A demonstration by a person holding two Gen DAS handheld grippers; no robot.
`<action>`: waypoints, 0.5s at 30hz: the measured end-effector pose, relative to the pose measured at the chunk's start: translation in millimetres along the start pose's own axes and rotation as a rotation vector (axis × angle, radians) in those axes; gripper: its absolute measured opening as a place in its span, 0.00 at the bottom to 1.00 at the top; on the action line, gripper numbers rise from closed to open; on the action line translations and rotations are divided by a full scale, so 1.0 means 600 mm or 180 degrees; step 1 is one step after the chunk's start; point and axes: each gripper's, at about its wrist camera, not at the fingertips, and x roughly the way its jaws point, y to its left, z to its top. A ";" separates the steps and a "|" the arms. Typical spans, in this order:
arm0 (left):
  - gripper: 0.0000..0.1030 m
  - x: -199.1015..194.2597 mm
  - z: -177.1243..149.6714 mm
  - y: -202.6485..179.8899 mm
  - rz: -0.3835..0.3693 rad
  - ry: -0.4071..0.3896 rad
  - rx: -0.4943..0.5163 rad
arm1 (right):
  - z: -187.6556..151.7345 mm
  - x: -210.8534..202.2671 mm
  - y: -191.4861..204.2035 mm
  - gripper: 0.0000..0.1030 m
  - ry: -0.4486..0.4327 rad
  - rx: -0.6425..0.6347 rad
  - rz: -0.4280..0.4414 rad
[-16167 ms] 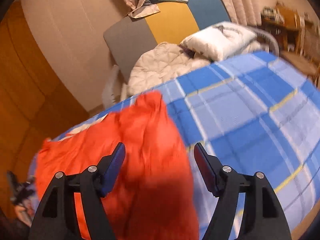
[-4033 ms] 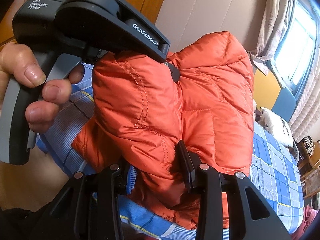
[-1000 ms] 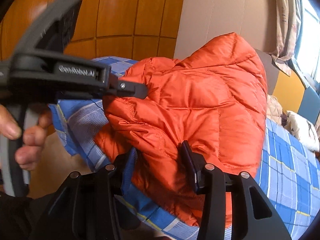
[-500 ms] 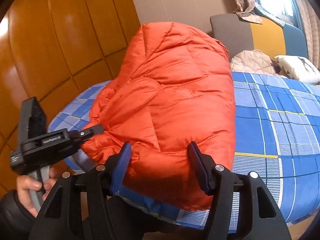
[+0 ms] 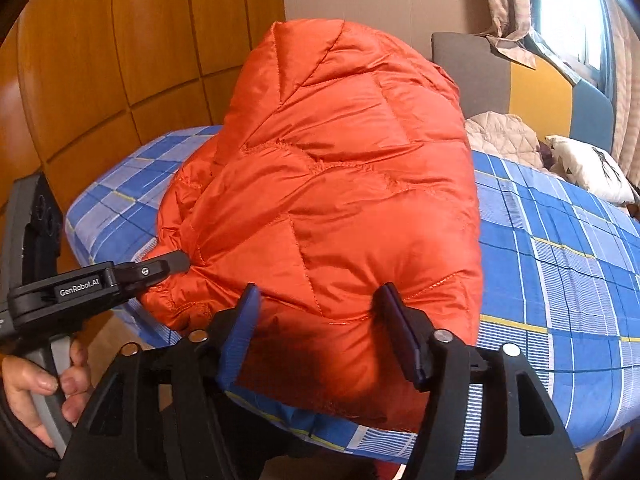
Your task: Fold large clothes
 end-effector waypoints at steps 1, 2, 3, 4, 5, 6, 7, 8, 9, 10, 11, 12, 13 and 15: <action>0.13 0.000 0.000 -0.002 0.0020 0.0000 0.0032 | 0.001 0.003 0.002 0.62 0.0005 -0.0022 -0.0029; 0.13 0.000 0.000 -0.002 0.0037 0.0001 0.0051 | 0.002 0.004 0.003 0.62 0.0003 -0.0031 -0.0036; 0.13 0.000 0.001 -0.002 0.0048 0.0001 0.0055 | 0.002 0.006 0.002 0.62 0.0006 -0.0033 -0.0038; 0.13 0.000 0.001 -0.003 0.0057 -0.0002 0.0065 | 0.003 0.007 0.003 0.62 0.0008 -0.0038 -0.0039; 0.13 0.000 0.001 -0.004 0.0070 -0.0006 0.0085 | 0.003 0.007 0.005 0.62 0.0008 -0.0044 -0.0040; 0.13 0.000 0.001 -0.005 0.0084 -0.0009 0.0102 | 0.003 0.008 0.004 0.62 0.0009 -0.0047 -0.0039; 0.13 0.001 0.001 -0.005 0.0087 -0.0009 0.0105 | 0.003 0.008 0.005 0.62 0.0010 -0.0044 -0.0035; 0.14 0.002 0.002 -0.004 0.0089 -0.0008 0.0101 | 0.004 0.008 0.004 0.62 0.0012 -0.0038 -0.0026; 0.14 0.002 0.002 -0.003 0.0095 -0.0012 0.0096 | 0.005 0.008 0.006 0.62 0.0014 -0.0042 -0.0021; 0.14 0.003 0.002 -0.002 0.0098 -0.0019 0.0104 | 0.005 0.007 0.008 0.62 0.0014 -0.0051 -0.0024; 0.14 0.004 0.002 -0.002 0.0110 -0.0028 0.0122 | 0.006 0.007 0.008 0.62 0.0015 -0.0055 -0.0015; 0.14 0.003 -0.001 -0.004 0.0119 -0.0030 0.0125 | 0.008 0.004 0.005 0.62 0.0018 -0.0022 0.0026; 0.14 0.001 -0.001 -0.006 0.0128 -0.0029 0.0123 | 0.010 0.001 0.002 0.62 0.0015 0.0023 0.0073; 0.14 0.001 -0.002 -0.010 0.0163 -0.0029 0.0152 | 0.018 -0.008 -0.010 0.62 -0.0025 0.0179 0.0212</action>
